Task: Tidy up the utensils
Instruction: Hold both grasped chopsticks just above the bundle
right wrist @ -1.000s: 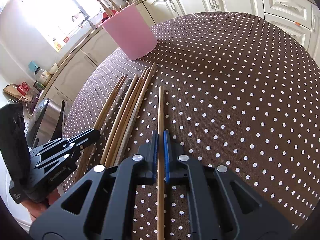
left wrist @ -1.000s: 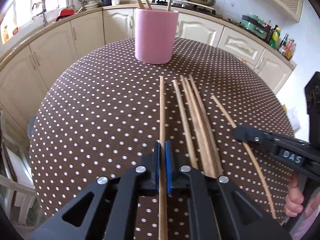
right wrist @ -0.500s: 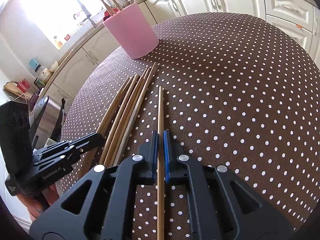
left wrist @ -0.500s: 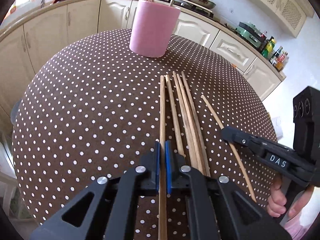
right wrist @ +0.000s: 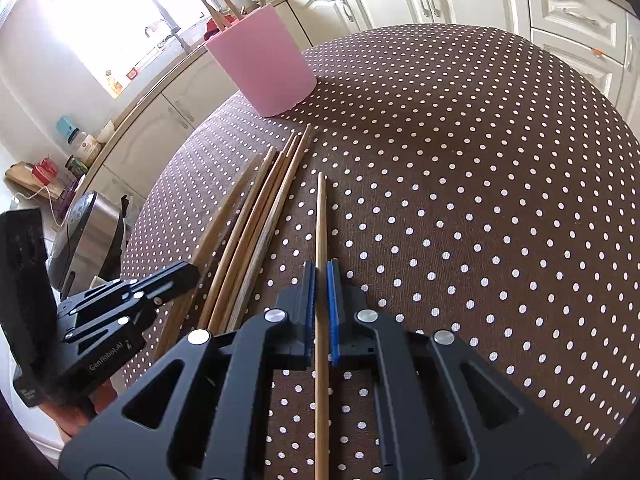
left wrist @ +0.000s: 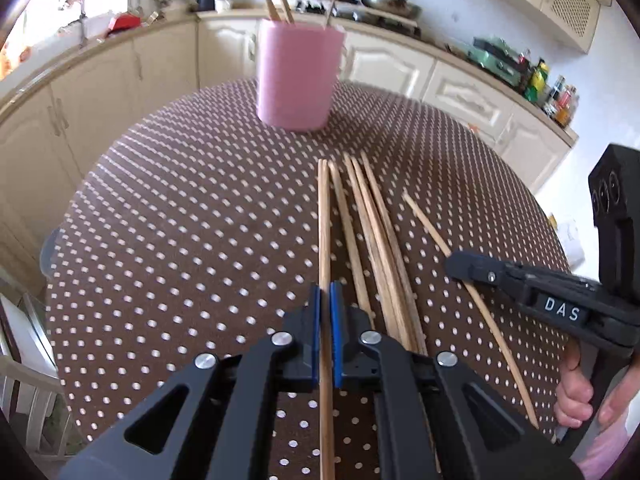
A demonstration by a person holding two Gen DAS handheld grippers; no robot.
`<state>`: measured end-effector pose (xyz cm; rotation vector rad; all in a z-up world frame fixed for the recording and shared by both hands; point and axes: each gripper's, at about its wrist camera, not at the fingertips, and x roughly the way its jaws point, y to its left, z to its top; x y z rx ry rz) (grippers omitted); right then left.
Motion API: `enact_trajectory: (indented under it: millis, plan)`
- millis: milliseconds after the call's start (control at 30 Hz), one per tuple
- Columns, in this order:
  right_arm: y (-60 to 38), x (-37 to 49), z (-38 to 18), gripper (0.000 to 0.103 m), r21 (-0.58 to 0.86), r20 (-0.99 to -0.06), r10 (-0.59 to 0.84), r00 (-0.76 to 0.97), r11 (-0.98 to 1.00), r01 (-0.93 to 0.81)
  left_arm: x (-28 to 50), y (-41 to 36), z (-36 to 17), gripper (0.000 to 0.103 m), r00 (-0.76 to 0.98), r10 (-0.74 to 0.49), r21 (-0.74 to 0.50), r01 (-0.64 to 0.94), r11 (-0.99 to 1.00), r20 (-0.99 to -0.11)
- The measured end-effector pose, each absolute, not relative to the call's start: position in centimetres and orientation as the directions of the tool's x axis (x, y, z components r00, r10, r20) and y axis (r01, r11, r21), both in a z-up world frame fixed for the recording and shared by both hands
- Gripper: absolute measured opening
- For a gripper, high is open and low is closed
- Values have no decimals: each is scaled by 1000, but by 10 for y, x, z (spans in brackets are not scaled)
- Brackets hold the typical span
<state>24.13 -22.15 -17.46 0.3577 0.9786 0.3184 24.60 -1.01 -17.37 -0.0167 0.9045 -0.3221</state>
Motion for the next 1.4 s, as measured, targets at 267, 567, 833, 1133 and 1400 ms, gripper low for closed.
enact_trajectory:
  millis: [267,567,833,1133,1400]
  plan:
    - [-245,247,-178,6,525,-705,476,526,849,-64,238,-12,-157,5,620,-293,-147,276,950,-728]
    - [-249,242,-178,6,484,-725,443,528,873,-67,250,-1,-183,6,529,-374,-283,247,927,-761]
    - [-245,240,-178,6,468,-730,429,532,881,-68,246,2,-180,6,568,-323,-232,228,946,-757]
    - [-238,238,-179,6,449,-737,411,537,891,-66,240,2,-163,6,610,-314,-208,240,948,-728]
    - [-235,238,-179,6,445,-740,406,537,893,-62,241,2,-176,6,585,-304,-204,232,951,-752]
